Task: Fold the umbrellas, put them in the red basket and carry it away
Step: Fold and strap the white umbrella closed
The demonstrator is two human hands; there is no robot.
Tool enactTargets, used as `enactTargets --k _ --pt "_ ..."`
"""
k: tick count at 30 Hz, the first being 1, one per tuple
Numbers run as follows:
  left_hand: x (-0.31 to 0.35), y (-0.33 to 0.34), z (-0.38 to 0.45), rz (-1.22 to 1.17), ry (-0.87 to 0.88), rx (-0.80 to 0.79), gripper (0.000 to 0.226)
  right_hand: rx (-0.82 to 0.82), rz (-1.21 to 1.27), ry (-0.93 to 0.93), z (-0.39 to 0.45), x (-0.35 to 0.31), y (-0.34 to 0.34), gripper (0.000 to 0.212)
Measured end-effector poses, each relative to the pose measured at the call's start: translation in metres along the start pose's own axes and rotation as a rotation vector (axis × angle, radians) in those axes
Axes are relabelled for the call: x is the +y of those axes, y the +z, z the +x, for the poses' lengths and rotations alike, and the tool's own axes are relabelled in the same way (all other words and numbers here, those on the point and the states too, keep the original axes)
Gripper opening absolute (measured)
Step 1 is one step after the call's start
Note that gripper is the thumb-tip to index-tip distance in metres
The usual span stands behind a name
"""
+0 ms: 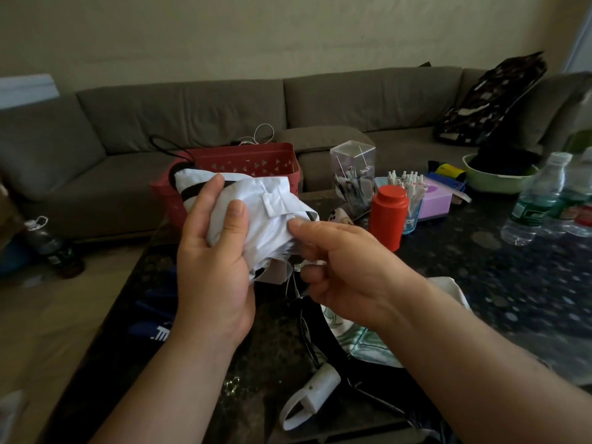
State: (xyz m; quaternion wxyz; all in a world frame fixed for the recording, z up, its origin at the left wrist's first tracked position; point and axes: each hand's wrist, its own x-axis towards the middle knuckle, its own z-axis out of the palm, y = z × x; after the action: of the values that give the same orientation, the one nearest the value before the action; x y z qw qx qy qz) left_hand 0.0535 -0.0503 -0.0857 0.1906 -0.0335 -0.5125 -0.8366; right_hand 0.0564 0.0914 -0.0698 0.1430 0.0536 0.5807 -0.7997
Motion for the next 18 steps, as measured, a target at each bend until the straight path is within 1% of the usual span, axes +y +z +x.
enactTargets --k 2,5,9,10,12,13,14,15,16,18 --pt "-0.001 -0.001 0.0 0.012 0.021 -0.01 0.041 0.005 0.074 -0.017 0.002 0.001 -0.001 0.022" --pt "-0.007 -0.001 -0.003 0.068 0.1 0.001 0.038 0.026 0.127 -0.089 0.005 0.007 -0.003 0.029" --pt "-0.012 -0.002 -0.007 0.15 0.222 -0.011 0.034 0.079 -0.069 -0.284 0.002 0.005 -0.01 0.031" --pt "-0.012 -0.003 -0.007 0.16 0.242 -0.025 0.034 0.119 -0.101 -0.354 -0.001 -0.002 -0.014 0.031" --pt "-0.009 -0.005 -0.005 0.161 0.251 -0.054 0.034 0.281 -0.178 -0.539 -0.007 -0.021 -0.025 0.03" --pt "-0.008 -0.005 -0.004 0.147 0.233 -0.074 0.035 0.352 -0.251 -0.625 -0.009 -0.029 -0.031 0.028" --pt "-0.007 -0.006 -0.004 0.133 0.208 -0.102 0.035 0.383 -0.342 -0.689 -0.011 -0.036 -0.035 0.025" --pt "-0.006 -0.006 -0.004 0.125 0.185 -0.135 0.035 0.372 -0.426 -0.725 -0.013 -0.039 -0.036 0.02" --pt "-0.006 -0.006 -0.004 0.125 0.166 -0.17 0.036 0.324 -0.48 -0.729 -0.014 -0.041 -0.037 0.014" --pt "-0.007 -0.006 -0.005 0.135 0.143 -0.224 0.036 0.169 -0.488 -0.65 -0.011 -0.04 -0.038 0.009"
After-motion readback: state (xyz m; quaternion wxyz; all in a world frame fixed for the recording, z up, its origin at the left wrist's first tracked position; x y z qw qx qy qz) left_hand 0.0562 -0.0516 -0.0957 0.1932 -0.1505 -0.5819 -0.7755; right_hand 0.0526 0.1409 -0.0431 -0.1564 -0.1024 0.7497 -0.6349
